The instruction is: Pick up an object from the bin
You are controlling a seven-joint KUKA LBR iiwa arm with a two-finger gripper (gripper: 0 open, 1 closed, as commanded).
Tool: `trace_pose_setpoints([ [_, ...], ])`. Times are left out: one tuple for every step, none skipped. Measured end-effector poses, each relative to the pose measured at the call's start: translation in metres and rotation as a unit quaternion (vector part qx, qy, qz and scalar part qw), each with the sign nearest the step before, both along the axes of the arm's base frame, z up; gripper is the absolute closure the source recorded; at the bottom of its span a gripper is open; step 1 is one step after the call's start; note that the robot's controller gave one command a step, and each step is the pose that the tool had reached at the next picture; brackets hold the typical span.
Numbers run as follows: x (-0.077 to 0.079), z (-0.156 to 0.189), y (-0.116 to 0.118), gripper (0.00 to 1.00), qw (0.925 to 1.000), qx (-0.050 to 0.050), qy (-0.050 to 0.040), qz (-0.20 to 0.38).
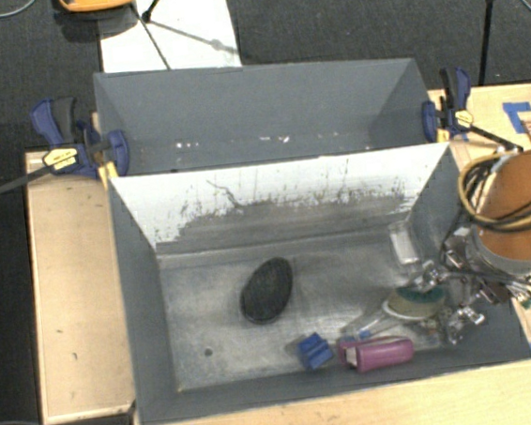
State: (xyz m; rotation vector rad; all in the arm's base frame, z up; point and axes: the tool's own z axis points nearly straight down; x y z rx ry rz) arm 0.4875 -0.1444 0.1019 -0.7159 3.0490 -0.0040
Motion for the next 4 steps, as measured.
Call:
trace_pose_setpoints([
  [0.001,0.003,0.000,1.00,1.0000,0.000,0.0013,-0.001],
  [0.003,0.020,0.001,1.00,1.0000,0.000,0.0011,-0.003],
  [0.005,0.083,0.001,1.00,1.0000,-0.001,0.0006,-0.006],
  [0.005,0.086,0.001,1.00,1.0000,0.000,0.0027,-0.009],
])
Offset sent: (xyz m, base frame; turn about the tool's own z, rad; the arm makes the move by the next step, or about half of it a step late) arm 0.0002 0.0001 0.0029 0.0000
